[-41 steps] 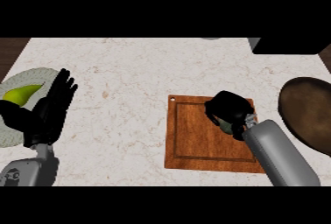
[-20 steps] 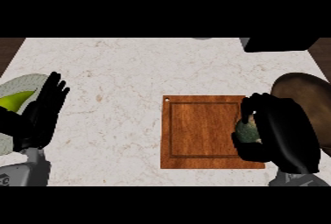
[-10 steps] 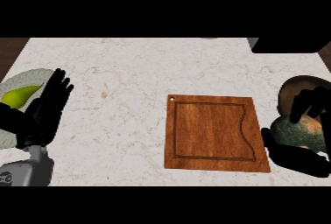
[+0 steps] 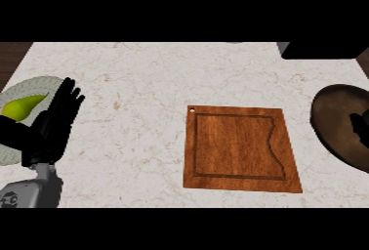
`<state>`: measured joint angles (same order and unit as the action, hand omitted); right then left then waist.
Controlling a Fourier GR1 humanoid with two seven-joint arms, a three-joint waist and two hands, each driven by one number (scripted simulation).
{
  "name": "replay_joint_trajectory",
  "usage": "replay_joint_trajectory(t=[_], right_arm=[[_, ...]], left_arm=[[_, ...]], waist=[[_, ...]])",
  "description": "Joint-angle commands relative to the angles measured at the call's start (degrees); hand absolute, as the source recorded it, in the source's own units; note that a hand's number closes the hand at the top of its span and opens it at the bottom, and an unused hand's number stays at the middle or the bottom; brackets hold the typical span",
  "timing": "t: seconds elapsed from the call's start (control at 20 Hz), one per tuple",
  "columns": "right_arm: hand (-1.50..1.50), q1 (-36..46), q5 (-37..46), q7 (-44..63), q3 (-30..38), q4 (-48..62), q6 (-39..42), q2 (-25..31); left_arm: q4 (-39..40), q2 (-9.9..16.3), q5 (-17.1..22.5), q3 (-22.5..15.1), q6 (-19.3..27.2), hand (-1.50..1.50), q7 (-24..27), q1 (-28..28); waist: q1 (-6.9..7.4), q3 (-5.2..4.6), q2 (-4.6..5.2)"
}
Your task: Pick the squash from the cutting board and place it in the pan
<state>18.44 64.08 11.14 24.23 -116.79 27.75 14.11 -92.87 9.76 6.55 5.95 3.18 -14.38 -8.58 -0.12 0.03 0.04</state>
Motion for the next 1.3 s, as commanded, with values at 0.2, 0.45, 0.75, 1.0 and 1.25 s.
replay_joint_trajectory(t=[0.2,0.45,0.75,1.0,1.25], right_arm=[[1.50,0.33,-5.78,-14.47,10.15,24.38,-14.11,8.45],[1.50,1.52,-6.35,-22.75,9.00,39.65,-22.39,9.34],[1.50,7.91,-5.58,-31.84,8.59,61.35,-33.20,13.11],[1.50,10.00,-7.38,-24.80,12.31,69.40,-29.68,15.79],[-1.50,14.22,-7.83,-28.36,11.23,83.58,-30.11,18.28]], left_arm=[[1.71,-0.54,0.00,-0.29,-0.16,0.00,-1.04,-2.51],[-0.75,-1.30,-1.36,-1.07,0.31,0.00,0.50,0.49],[0.42,-1.83,-0.89,-1.37,-1.27,0.00,3.01,1.29],[1.60,-0.92,-1.02,-0.07,-0.08,0.00,0.27,-2.22],[3.18,-2.05,-1.51,-0.20,0.67,0.00,1.53,-3.29]], waist=[[0.45,0.02,0.16],[0.86,0.03,0.19],[1.73,0.07,0.45],[0.94,0.04,0.30],[1.03,0.04,0.33]])
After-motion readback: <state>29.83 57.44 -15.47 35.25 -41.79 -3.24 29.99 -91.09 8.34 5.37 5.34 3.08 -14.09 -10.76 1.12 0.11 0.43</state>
